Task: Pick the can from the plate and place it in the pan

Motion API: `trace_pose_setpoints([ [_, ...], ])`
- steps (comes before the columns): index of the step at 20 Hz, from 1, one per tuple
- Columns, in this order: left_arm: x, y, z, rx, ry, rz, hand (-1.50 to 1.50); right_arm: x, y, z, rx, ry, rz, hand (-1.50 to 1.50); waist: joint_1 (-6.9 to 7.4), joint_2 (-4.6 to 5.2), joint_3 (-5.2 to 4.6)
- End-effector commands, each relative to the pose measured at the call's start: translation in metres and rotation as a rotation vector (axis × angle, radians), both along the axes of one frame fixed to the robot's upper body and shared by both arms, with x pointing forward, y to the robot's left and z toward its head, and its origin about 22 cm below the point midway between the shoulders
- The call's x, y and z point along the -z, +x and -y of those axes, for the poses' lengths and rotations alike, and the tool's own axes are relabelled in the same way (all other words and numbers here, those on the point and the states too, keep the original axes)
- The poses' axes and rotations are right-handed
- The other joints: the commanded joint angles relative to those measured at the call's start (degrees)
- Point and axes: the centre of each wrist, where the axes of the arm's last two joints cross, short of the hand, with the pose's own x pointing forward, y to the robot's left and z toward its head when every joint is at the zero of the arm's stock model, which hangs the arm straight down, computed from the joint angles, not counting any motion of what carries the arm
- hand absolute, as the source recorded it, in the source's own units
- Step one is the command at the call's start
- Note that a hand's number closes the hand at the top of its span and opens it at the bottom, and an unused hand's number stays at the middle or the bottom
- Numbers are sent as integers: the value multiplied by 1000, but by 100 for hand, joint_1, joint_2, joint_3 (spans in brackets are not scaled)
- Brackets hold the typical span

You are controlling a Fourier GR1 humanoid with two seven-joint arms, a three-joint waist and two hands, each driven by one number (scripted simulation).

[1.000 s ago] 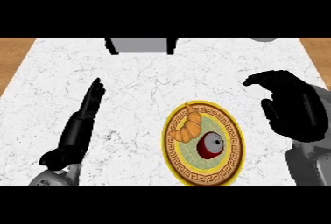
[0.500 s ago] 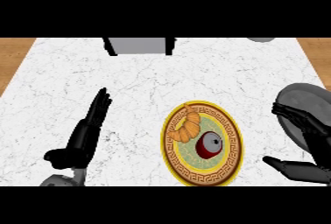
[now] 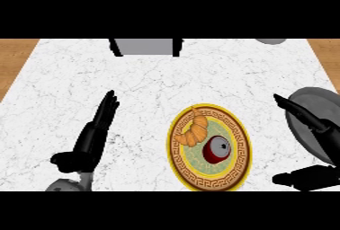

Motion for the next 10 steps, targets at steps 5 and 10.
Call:
trace_pose_setpoints([
  [5, -1, 6, 13, 24, 8, 10, 0, -23, 19, -54, -101, -404, -133, -150, 92, 3, -7],
  [10, 5, 3, 6, 27, 3, 3, 0, 5, 31, -87, -193, -581, -205, -150, 100, 16, 2],
])
